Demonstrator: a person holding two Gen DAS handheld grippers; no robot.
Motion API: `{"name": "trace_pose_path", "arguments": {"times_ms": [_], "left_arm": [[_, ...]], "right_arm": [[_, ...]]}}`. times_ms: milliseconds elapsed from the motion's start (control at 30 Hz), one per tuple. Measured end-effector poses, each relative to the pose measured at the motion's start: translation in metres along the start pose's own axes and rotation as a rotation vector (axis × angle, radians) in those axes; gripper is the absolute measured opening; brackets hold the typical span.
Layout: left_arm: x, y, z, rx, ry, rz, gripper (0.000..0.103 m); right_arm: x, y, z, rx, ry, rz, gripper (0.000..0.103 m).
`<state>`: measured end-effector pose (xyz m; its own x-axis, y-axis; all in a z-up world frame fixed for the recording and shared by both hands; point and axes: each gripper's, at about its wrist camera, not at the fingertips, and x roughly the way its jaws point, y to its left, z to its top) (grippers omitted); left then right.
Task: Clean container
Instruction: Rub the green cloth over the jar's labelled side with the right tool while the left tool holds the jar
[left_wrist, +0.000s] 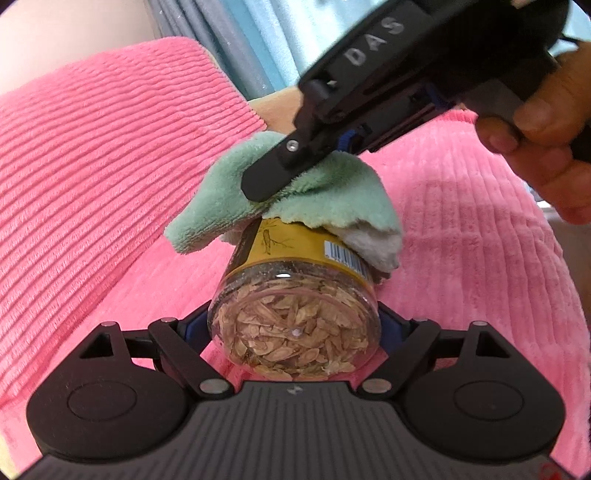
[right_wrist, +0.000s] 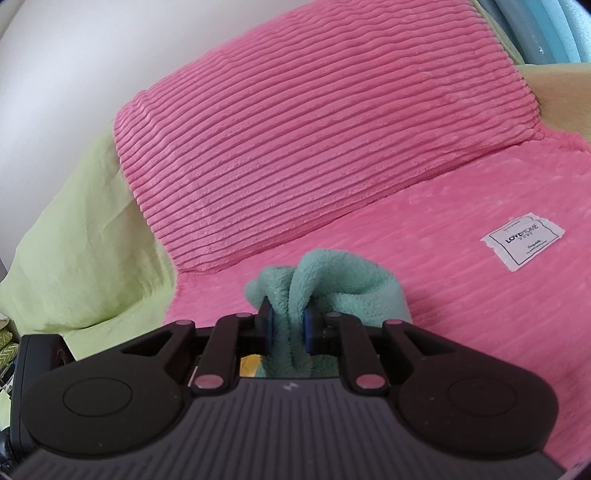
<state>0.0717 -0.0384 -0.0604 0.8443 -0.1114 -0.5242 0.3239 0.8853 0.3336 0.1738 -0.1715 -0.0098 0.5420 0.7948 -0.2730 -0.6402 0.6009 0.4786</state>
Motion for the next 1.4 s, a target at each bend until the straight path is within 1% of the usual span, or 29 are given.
{"name": "trace_pose_path", "arguments": {"times_ms": [100,233,400,567,733,833,900,1133,1267,1300,1333,1400], "left_arm": [[-0.002,0.011,0.000,-0.096,-0.013,-0.054,0.089],[0.001,0.023,-0.003,-0.189,0.004,-0.106,0.089],[0.005,0.037,-0.008,-0.337,0.017,-0.197,0.089],[0.006,0.047,-0.012,-0.445,-0.002,-0.254,0.089],[0.011,0.057,-0.012,-0.489,-0.021,-0.270,0.087],[0.011,0.055,-0.008,-0.457,-0.027,-0.255,0.086],[0.012,0.050,-0.005,-0.406,-0.032,-0.225,0.086],[0.015,0.018,0.001,-0.114,-0.045,-0.066,0.086],[0.016,-0.001,0.004,0.052,-0.051,0.025,0.086],[0.017,-0.002,0.005,0.064,-0.051,0.032,0.086],[0.018,-0.001,0.005,0.053,-0.049,0.028,0.086],[0.018,0.001,0.005,0.037,-0.046,0.022,0.086]], "right_arm": [[-0.002,0.000,0.000,-0.001,0.007,-0.003,0.012],[-0.006,0.000,0.000,-0.003,0.016,-0.008,0.012],[-0.010,0.000,0.001,-0.005,0.028,-0.013,0.012],[-0.013,-0.001,0.001,0.002,0.039,-0.016,0.012],[-0.016,-0.003,0.001,0.023,0.050,-0.016,0.012],[-0.016,-0.003,0.000,0.021,0.052,-0.017,0.012],[-0.017,-0.004,0.001,0.028,0.046,-0.021,0.012],[-0.019,-0.004,0.001,0.040,0.016,-0.028,0.013],[-0.015,-0.001,0.000,0.019,0.024,-0.032,0.013],[-0.015,0.002,-0.001,0.004,0.026,-0.031,0.013],[-0.014,0.004,-0.001,-0.010,0.029,-0.029,0.013],[-0.013,0.009,-0.004,-0.016,0.041,0.006,0.013]]}}
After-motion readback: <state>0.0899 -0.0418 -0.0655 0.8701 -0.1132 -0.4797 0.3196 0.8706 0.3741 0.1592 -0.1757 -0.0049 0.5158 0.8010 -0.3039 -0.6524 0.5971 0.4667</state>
